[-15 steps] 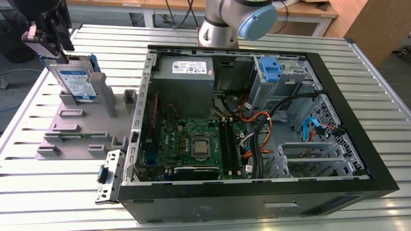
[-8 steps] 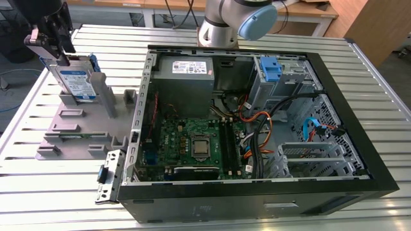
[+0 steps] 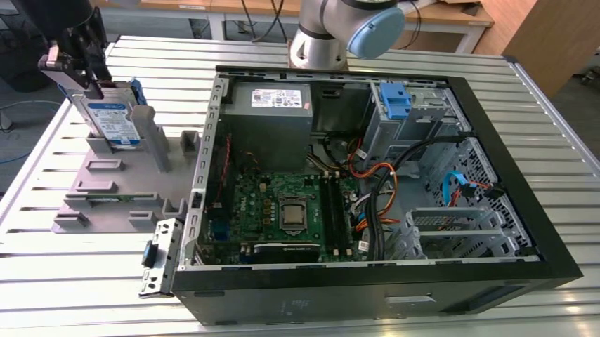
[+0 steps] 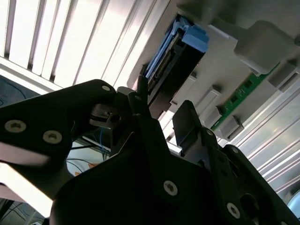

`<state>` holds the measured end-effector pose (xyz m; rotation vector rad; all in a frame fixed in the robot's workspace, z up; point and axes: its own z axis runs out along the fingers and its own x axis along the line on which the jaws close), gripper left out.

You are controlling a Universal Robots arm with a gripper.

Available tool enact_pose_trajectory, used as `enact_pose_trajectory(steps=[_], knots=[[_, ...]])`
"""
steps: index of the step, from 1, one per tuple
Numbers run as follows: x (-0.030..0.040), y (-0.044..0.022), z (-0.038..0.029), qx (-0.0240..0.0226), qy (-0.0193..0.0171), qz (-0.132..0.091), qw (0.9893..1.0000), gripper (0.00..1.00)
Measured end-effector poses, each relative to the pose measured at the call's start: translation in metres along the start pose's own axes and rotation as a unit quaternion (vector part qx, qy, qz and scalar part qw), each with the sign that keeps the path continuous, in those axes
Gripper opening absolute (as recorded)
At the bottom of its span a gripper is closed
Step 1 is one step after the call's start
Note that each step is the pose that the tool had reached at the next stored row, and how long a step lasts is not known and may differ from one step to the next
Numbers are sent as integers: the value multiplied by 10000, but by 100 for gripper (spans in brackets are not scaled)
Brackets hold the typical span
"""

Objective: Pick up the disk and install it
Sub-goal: 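Pick up the disk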

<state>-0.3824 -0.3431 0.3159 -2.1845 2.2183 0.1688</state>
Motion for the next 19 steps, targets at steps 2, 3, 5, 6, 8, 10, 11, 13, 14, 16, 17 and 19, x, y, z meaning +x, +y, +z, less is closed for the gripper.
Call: enact_pose_trajectory(steps=[2, 3, 5, 6, 8, 10, 11, 13, 14, 16, 17, 19], knots=[[2, -2, 32, 0, 0, 0, 10000, 49], [3, -2, 46, 0, 0, 0, 10000, 49], [5, -4, 78, 0, 0, 0, 10000, 49], [6, -5, 93, 0, 0, 0, 10000, 49], [6, -7, 121, 1, 2, 0, 10000, 49], [-1, -7, 140, -1, 2, 1, 10000, 49], [-5, -8, 147, -1, 3, 0, 10000, 49], [-13, -9, 158, 1, 2, 0, 10000, 49], [-13, -9, 159, 0, 4, 0, 10000, 49], [-13, -9, 169, 0, 10, 0, 10000, 49], [-14, -9, 176, 0, 12, 1, 10000, 49], [-14, -10, 178, -1, 14, 0, 10000, 49]])
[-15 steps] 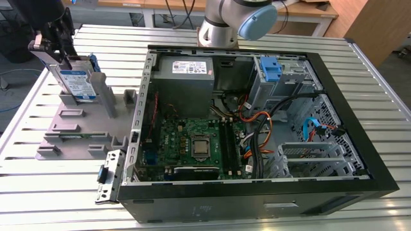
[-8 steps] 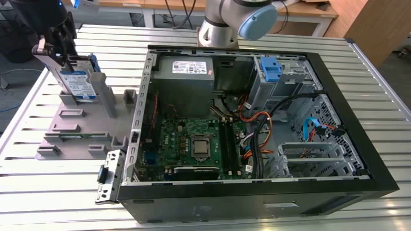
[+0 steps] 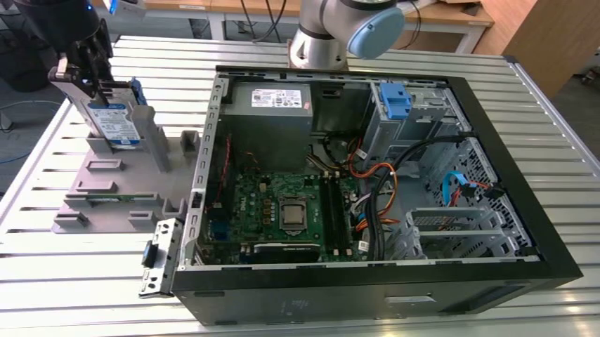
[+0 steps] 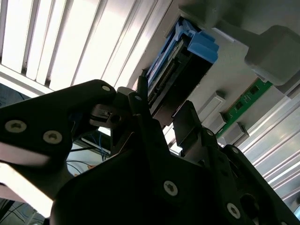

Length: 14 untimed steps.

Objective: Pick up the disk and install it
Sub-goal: 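Pick up the disk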

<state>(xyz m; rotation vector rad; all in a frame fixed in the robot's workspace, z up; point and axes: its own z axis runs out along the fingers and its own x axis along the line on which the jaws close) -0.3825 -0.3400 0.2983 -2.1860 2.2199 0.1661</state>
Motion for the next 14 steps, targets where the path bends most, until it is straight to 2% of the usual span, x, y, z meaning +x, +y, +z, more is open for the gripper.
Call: enact_pose_trajectory(steps=[14], knots=[[-16, 1, -14, 1, 6, 0, 10000, 49]])
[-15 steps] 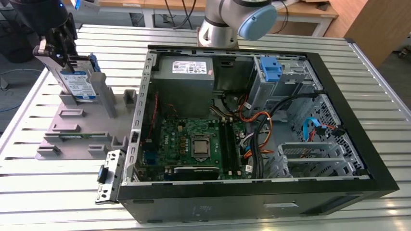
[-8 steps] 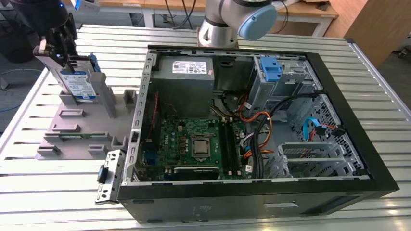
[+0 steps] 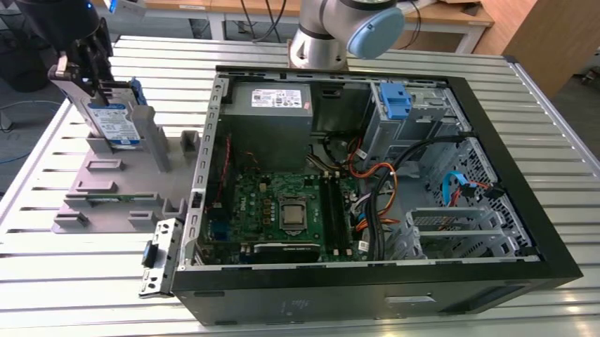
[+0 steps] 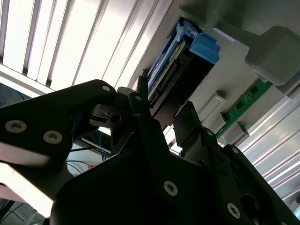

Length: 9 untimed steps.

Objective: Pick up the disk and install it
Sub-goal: 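Pick up the disk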

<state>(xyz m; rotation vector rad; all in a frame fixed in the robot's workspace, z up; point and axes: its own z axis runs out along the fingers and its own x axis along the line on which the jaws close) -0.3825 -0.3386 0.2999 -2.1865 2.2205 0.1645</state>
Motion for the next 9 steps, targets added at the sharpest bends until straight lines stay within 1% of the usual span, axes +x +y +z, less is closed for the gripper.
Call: enact_pose_trajectory(steps=[5, 7, 9], knots=[[-7, 1, 0, -1, 1, 1, 10000, 49], [-11, 1, -20, 0, 1, 0, 10000, 49], [-11, 1, -20, -1, 1, 0, 10000, 49]])
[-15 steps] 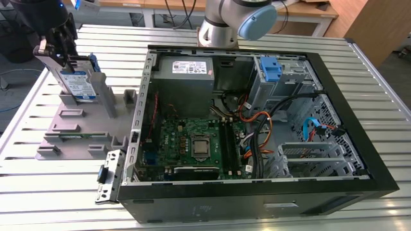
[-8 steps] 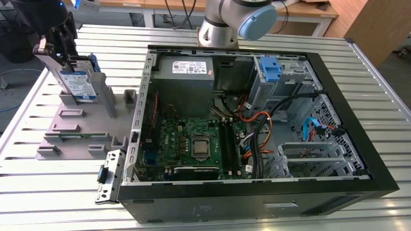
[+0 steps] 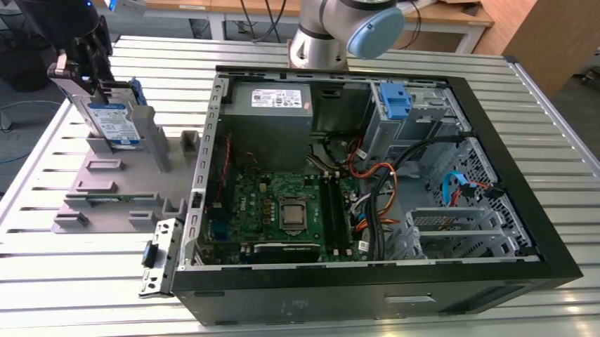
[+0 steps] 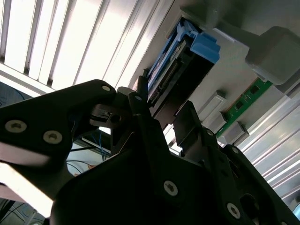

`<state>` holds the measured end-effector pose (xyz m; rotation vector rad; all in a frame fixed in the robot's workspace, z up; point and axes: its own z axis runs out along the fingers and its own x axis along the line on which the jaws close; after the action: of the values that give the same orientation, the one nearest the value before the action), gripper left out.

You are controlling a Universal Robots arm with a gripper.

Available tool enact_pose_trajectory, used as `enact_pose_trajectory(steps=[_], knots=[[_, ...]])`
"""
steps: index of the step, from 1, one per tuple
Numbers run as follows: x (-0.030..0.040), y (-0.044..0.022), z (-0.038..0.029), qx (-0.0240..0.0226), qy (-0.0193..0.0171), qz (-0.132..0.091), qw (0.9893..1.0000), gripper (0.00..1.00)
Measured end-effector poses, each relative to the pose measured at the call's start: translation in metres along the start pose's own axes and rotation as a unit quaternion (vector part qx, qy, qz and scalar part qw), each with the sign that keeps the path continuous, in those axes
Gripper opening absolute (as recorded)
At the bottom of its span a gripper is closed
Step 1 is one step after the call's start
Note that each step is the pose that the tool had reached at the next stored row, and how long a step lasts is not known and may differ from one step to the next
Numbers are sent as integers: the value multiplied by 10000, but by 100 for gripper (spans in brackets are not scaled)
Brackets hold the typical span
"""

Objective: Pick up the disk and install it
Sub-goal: 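Pick up the disk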

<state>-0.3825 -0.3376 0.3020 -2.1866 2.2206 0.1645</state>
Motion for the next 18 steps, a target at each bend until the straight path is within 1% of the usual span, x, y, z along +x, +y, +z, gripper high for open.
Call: enact_pose_trajectory(steps=[9, 13, 18], knots=[[0, 0, -1, 0, 0, 0, 10000, 49], [0, 0, -1, -14, 9, -148, 9999, 49], [-1, 0, 0, -13, 9, -149, 9999, 49]])
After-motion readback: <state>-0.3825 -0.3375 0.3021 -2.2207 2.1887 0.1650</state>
